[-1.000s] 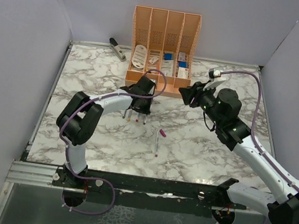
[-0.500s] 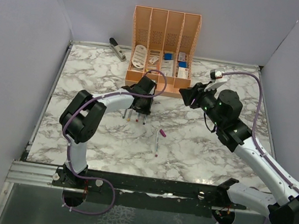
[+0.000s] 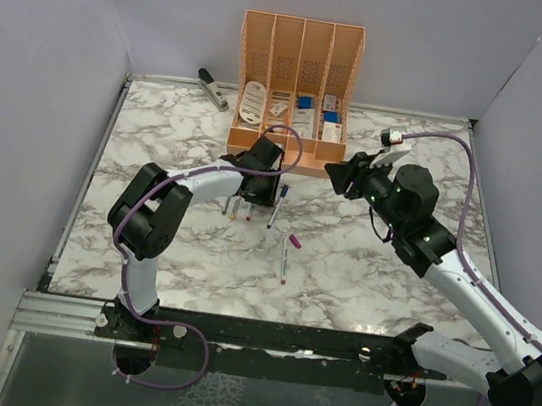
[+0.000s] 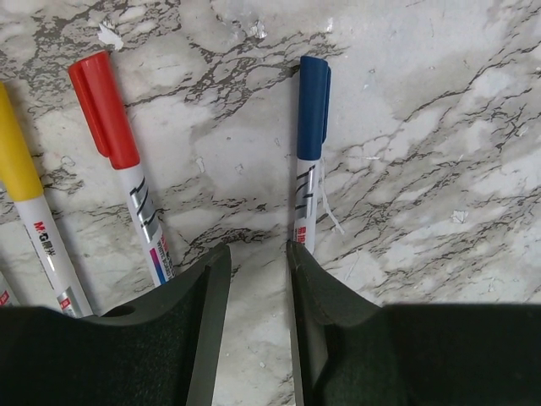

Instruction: Insert the pens into the pen caps

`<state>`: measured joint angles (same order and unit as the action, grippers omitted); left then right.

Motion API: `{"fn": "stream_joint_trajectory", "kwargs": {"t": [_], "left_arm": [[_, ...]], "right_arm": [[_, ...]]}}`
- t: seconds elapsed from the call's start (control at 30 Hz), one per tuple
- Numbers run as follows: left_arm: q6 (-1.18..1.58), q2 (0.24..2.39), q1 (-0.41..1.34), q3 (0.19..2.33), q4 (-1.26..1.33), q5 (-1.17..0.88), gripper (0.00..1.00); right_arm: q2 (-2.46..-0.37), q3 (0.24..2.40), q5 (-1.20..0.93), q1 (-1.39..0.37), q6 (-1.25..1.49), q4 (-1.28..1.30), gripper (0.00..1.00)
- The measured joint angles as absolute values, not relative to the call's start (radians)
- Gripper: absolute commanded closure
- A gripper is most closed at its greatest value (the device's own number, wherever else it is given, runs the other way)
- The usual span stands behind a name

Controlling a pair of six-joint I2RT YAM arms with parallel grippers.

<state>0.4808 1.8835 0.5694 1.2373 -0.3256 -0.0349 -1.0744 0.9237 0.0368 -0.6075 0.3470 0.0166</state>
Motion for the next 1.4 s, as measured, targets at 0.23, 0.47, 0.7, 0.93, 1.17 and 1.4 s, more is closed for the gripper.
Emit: {"fn": "stream_joint_trajectory", "kwargs": {"t": [0.23,0.47,0.7,0.93,1.17,1.4], "left_arm": [[0.480,1.883,0.569,1.267,-0.327,-0.035,0.64],[0.480,1.883,0.569,1.269,-0.322,-0.040,0.60],[0.476,1.886,0.570,1.270,-0.310,-0.073,0.51],[0.470,1.937,0.577,1.301,-0.296,-0.089,0.50],[0.452,1.977,0.598,1.345,-0.315,-0.054,0.52],[0.434,2.010,0.611,1.384,-0.342,0.023,0.71]], "right_arm": [[-1.071,0.917,0.061,-0.607,0.347,0.044,0.61],[-1.071,0.896,0.068,-0.607,0.347,0.058,0.61],[-1.071,0.886,0.068,-0.607,0.347,0.060,0.61],[-1.070,0.883,0.068,-0.607,0.347,0.059,0.61],[-1.070,0.883,0.068,-0.607,0.347,0.056,0.61],[-1.070,0.883,0.068,-0.607,0.347,0.052,0.61]]}}
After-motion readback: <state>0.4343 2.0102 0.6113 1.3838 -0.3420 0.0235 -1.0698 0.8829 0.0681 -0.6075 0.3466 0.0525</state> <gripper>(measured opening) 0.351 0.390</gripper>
